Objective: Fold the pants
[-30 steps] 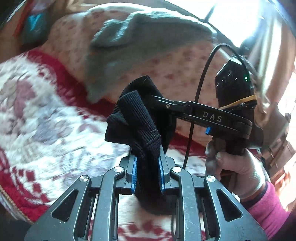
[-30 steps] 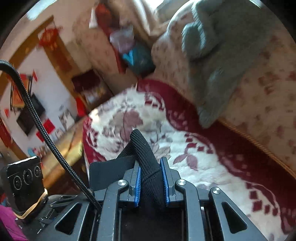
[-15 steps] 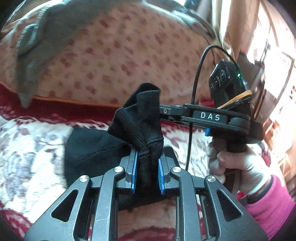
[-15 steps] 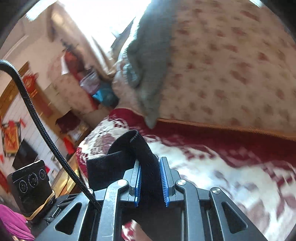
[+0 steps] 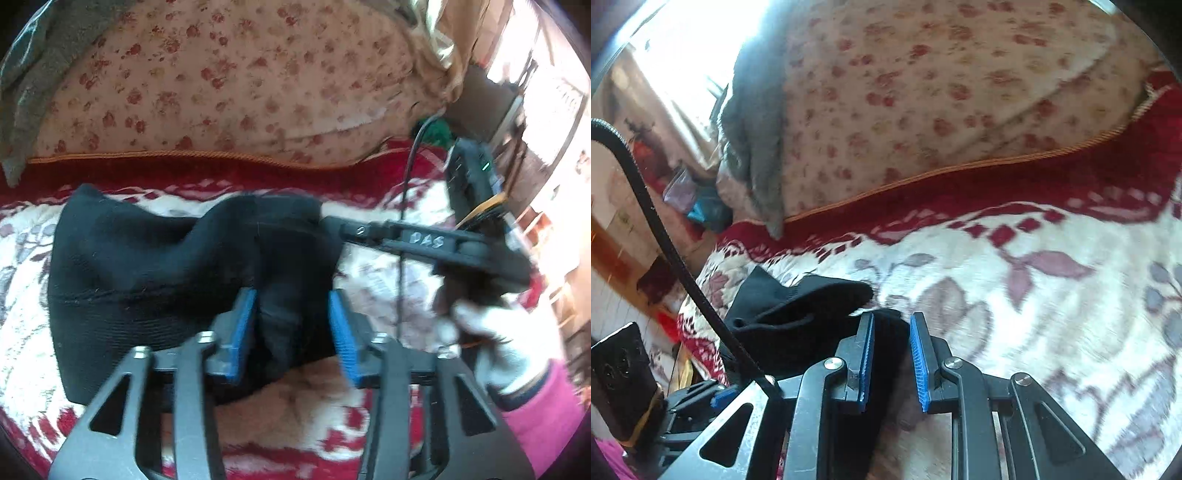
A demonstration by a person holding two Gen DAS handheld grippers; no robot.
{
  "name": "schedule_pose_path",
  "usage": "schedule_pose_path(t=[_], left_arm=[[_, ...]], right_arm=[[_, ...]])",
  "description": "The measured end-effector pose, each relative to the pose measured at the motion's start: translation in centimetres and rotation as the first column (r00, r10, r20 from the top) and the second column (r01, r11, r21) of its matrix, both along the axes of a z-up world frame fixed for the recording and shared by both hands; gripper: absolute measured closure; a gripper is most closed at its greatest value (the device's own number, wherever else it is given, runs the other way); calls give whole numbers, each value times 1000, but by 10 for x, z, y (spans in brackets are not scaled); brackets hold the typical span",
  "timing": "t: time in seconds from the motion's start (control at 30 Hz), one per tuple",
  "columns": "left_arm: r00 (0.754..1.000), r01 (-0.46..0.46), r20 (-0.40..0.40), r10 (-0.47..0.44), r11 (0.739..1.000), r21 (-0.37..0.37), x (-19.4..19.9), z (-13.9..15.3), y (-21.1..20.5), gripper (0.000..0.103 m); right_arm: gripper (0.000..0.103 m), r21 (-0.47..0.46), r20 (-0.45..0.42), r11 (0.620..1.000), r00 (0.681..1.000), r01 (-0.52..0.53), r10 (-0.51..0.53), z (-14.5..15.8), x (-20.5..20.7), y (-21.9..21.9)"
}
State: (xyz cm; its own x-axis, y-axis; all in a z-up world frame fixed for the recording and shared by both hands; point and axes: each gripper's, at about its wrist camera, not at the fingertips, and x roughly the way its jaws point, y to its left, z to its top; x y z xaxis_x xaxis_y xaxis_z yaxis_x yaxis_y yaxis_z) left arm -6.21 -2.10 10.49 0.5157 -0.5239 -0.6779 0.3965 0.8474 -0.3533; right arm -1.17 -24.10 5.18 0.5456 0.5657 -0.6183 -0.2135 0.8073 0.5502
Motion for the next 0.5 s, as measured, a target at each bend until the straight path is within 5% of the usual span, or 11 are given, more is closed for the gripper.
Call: schedule_pose_path(t=[0.1,0.23,0.4,0.5], left_arm=[[999,23,46,-23,1000,-3,-10,14,-1,54],[997,15,77,-17,1000,18,-22,22,21,54],[984,-119,145,101,986,121,-14,20,69,54],[974,-204,122,191,973,108,9,15,97,54]], right_arm=[[78,23,21,999,1000,22,-23,14,-8,-5],[55,67,39,998,999,5,-7,30,-21,0],[52,75,35,997,999,-17,14,36,-43,11],[52,41,75,999,997,-29,26,44,-55,25]])
